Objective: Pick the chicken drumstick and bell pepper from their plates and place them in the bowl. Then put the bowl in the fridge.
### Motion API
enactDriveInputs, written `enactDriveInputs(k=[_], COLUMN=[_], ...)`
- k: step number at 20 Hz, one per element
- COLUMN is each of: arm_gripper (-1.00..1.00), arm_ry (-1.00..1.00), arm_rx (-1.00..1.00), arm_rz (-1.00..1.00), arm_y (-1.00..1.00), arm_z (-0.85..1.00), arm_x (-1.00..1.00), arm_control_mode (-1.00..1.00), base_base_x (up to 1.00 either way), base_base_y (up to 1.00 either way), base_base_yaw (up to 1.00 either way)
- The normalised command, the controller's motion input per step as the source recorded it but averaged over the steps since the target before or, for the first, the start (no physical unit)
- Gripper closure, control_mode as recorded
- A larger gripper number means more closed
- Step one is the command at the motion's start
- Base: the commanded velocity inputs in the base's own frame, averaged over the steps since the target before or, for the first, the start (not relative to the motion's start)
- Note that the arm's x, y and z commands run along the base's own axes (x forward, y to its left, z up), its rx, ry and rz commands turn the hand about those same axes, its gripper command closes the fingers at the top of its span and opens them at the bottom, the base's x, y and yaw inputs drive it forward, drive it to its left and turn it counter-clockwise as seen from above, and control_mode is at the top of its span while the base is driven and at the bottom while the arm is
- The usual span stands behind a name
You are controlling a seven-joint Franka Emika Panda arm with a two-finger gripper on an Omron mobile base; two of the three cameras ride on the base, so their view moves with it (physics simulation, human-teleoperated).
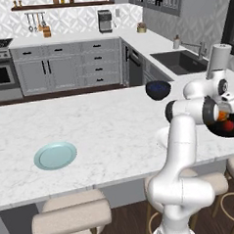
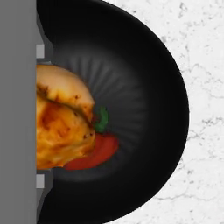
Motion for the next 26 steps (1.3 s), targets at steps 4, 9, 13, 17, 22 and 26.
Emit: enactDriveInputs(k=[4,9,13,17,22,26], arm_gripper=[1.00,-1.00,-1.00,-1.00,-1.00,-1.00], arm_ry=[-0.01,0.00,-0.05,-0.12,-0.16,-0.21], arm_rx=[0.02,0.00,0.00,0.00,-0.05,-0.07], arm_rz=[0.00,0.00,0.00,0.00,-0.04,-0.11], arm_y=[-0.32,-0.02,0.02,0.01,0.47,0.47], arm_z=[-0.01,-0.30,-0.19,0.07,0.08,0.07], arm_x=[0.00,-0.01,-0.01,-0.05,-0.38,-0.47], arm_control_mode=[-1.00,-1.00,-1.00,-1.00,-1.00,-1.00], base_base_x=[0.00,0.00,0.00,0.00,0.00,0.00], base_base_y=[0.00,0.00,0.00,0.00,0.00,0.00], base_base_yaw=[0.00,0.00,0.00,0.00,0.00,0.00])
